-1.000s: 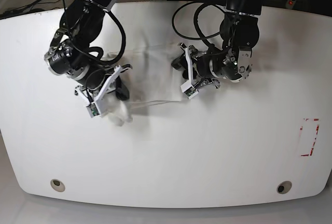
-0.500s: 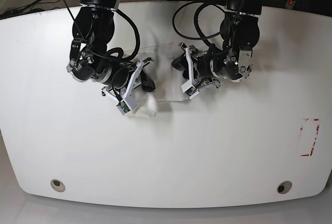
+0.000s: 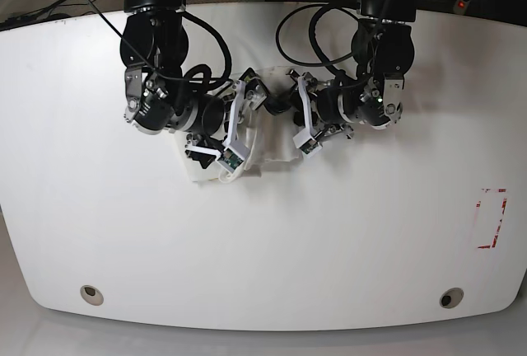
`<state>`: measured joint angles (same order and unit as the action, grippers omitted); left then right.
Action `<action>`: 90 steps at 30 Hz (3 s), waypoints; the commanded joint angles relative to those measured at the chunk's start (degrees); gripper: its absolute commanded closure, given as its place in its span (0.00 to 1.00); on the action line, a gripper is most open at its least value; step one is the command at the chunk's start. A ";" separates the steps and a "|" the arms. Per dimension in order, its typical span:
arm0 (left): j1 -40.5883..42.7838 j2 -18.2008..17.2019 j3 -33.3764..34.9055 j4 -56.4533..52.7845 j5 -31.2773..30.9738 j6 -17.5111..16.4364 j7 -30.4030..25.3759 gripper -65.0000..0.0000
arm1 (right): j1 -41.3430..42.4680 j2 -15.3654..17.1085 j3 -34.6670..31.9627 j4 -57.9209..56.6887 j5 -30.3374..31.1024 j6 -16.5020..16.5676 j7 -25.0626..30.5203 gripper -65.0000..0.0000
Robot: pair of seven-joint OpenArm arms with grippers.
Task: Fold the T-shirt properly
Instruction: 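Pinch the bundle ends with both grippers and push them together, then release with the left gripper and press the bundle with the right gripper, then grasp the shirt edges with both grippers and spread the bundle out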
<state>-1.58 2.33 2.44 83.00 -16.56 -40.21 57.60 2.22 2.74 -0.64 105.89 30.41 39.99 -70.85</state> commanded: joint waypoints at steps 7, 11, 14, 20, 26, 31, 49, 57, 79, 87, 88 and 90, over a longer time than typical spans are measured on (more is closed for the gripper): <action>-0.13 -0.97 -8.99 6.01 -8.98 0.21 2.13 0.61 | -1.73 0.55 3.33 5.19 1.37 0.01 2.06 0.06; 0.40 -4.75 -11.98 9.44 -11.97 0.21 2.22 0.61 | -2.61 0.55 5.35 5.72 1.37 0.01 2.06 0.06; 1.72 -8.00 -14.00 11.11 -14.34 0.21 2.22 0.61 | -3.58 0.55 5.35 5.89 1.37 0.01 2.06 0.06; 4.88 -14.42 -18.66 13.57 -19.44 0.21 2.31 0.61 | -4.37 -1.12 4.03 5.02 1.28 0.01 2.06 0.06; 7.25 -20.13 -19.45 15.33 -20.50 0.21 2.31 0.61 | -2.70 -3.75 0.86 -1.14 0.84 0.01 5.22 0.06; 8.31 -22.42 -19.45 15.86 -20.41 0.21 2.31 0.61 | -0.24 -4.28 1.04 -5.71 1.28 0.01 8.39 0.06; 9.72 -21.98 -18.13 15.86 -20.32 0.21 2.31 0.61 | -6.04 1.08 1.22 -1.05 0.75 0.01 8.48 0.06; 9.72 -22.06 -16.63 15.86 -20.32 0.21 2.31 0.61 | -5.16 -3.67 0.42 -6.06 0.84 0.01 8.65 0.06; 7.96 -24.35 -8.99 25.35 -20.23 0.21 2.31 0.61 | 7.67 -6.92 -2.92 -9.67 1.37 0.01 10.85 0.06; 5.85 -24.26 -3.18 26.32 -15.49 0.21 2.31 0.61 | 2.40 -3.05 -3.00 -7.03 1.37 0.01 10.50 0.06; 5.67 -24.17 -2.92 26.32 -14.52 0.21 2.31 0.61 | 1.87 -3.05 -3.09 -6.94 1.37 0.01 10.50 0.06; 5.67 -24.09 -2.74 26.32 -12.76 0.21 2.31 0.61 | 0.46 -3.05 -3.09 -7.03 1.37 0.01 10.50 0.06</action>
<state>4.75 -21.26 -0.19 108.22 -29.15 -39.94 60.99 2.33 0.43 -3.42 97.32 30.02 39.46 -62.13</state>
